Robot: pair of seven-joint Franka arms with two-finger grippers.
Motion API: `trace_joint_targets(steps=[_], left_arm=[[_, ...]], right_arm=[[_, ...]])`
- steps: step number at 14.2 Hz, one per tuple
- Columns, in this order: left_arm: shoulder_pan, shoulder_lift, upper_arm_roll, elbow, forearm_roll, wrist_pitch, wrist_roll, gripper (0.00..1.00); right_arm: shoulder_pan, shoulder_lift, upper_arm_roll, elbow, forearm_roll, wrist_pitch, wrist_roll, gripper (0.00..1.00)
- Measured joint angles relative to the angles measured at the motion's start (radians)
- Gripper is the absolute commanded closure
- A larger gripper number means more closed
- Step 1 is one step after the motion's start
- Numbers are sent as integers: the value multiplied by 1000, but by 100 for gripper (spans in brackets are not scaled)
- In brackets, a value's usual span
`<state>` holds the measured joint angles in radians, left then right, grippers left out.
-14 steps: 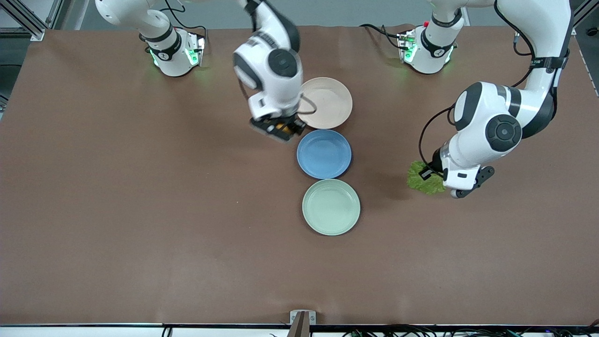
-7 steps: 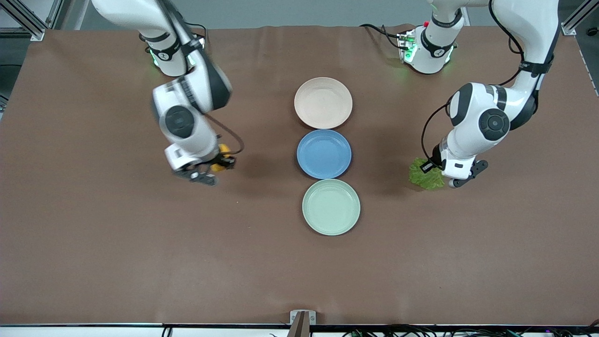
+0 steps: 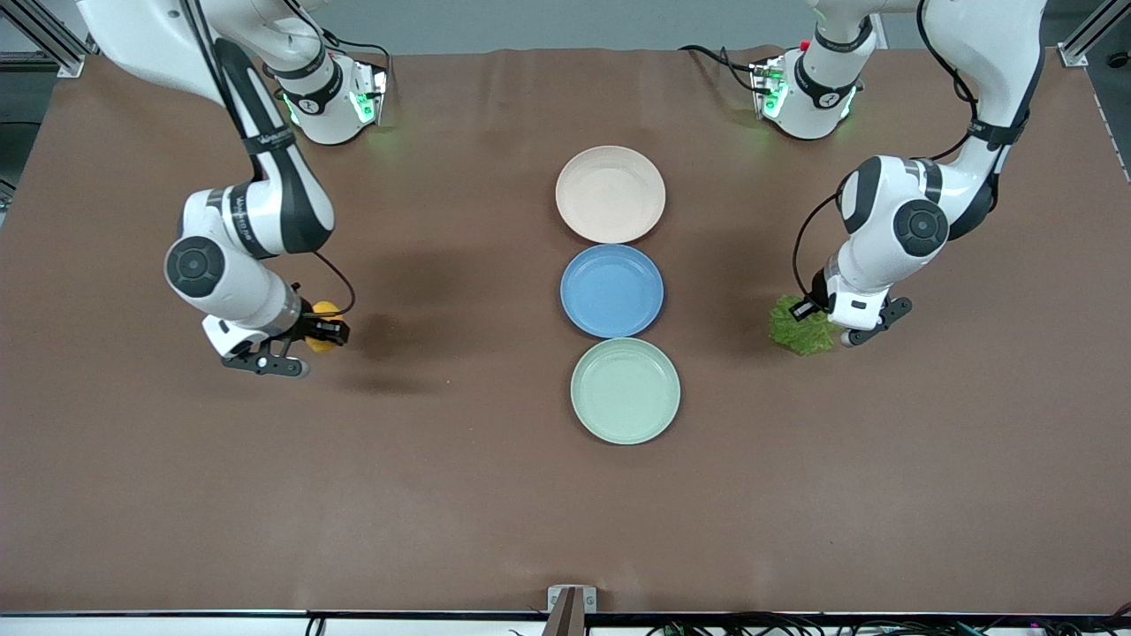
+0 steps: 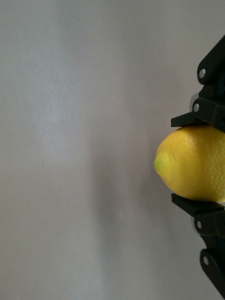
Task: Pick lemon and lettuce from plates
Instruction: 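Lift the lettuce and lemon off their plates and carry them outward, then lower the lemon and lettuce onto the table and open both grippers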
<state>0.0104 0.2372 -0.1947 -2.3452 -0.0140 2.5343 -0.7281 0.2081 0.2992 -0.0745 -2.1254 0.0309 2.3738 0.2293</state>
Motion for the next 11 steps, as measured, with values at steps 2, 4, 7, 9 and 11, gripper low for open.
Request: trace_joint_targets(steps=[2,4,7,9,11], left_arm=[[0,6,0,-2,0,7,0,26],[0,6,0,0,0,14,4,0],[1,2,0,16,0,17,20,1],[2,-3,0,43,0,-2,47,1],[16,-17,0,93,0,-103,165,1]], right_arm=[[-33,9,1,-35,0,50,-56,100],[-51,25,2,-54,1,86,-90,100],[-56,58,8,-94,6,169,-108,100],[-56,81,12,-109,7,206,-118,100],[-56,96,13,-113,7,226,-125,99]])
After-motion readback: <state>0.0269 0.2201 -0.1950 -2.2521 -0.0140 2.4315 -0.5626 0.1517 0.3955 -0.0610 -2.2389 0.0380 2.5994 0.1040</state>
